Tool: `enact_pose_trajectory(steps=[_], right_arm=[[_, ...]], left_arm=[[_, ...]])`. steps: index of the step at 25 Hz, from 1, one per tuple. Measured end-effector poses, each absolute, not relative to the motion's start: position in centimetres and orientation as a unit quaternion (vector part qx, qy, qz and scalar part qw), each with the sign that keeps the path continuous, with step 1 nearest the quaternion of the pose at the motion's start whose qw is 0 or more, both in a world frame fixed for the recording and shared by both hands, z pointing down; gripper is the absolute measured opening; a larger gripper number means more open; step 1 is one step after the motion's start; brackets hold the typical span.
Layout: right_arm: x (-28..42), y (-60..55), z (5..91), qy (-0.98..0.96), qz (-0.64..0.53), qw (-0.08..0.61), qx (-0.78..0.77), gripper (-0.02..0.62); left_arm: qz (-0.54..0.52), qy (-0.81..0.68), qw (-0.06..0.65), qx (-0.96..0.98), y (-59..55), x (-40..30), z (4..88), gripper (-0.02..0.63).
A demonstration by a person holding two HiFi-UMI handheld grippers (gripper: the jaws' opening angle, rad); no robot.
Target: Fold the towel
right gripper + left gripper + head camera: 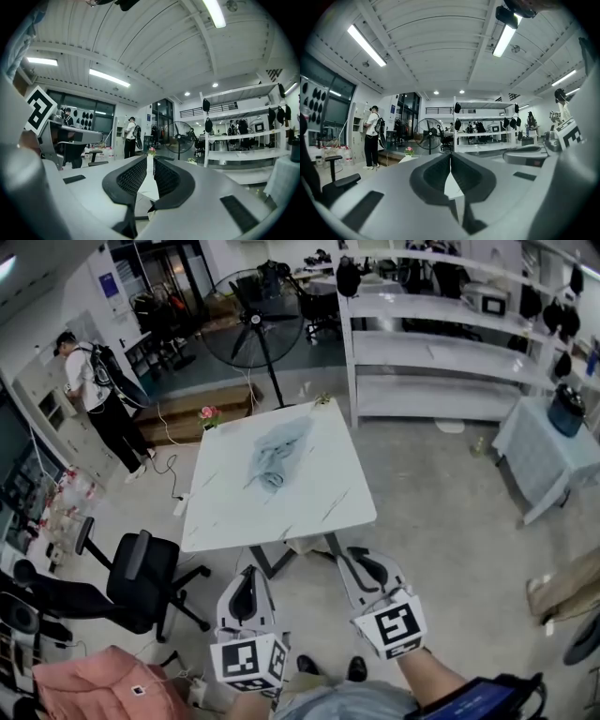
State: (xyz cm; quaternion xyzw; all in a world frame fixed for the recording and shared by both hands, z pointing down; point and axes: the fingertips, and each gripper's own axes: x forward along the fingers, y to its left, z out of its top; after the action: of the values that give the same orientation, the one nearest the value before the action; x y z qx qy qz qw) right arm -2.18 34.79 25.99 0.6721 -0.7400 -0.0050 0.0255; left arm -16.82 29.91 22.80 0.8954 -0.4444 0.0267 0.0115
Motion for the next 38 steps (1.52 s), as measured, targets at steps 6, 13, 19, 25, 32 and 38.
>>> enact_pose_trajectory(steps=[6,13,19,25,32,38], right_arm=[[0.9,32.8,25.1,-0.753,-0.003,0.029,0.657,0.057],[0.3,28.3,26.7,-0.762,0.002,0.048,0.646,0.057],[-0.6,20.3,29.0,-0.766,0.011,0.065,0.64,0.057],[-0.9,10.6,30.2,-0.757,0.024,0.087,0.647,0.055],[-1.7,1.3,28.6,-0.749,0.009,0.099,0.655,0.054],[-1.4,-3.2,26.2,-0.741,-0.019,0.093,0.665,0.052]], left_arm=[[0.034,-0.457,0.018,0.888,28.8,-13.8,22.6,0.009],[0.029,-0.469,0.035,0.882,24.5,-14.6,24.3,0.009],[0.039,-0.47,0.056,0.88,16.2,-15.3,27.4,0.011],[0.052,-0.462,0.081,0.882,6.0,-16.1,28.9,0.009],[0.041,-0.442,0.079,0.893,-3.5,-16.0,27.9,0.011],[0.027,-0.428,0.067,0.901,-7.7,-15.4,26.2,0.011]])
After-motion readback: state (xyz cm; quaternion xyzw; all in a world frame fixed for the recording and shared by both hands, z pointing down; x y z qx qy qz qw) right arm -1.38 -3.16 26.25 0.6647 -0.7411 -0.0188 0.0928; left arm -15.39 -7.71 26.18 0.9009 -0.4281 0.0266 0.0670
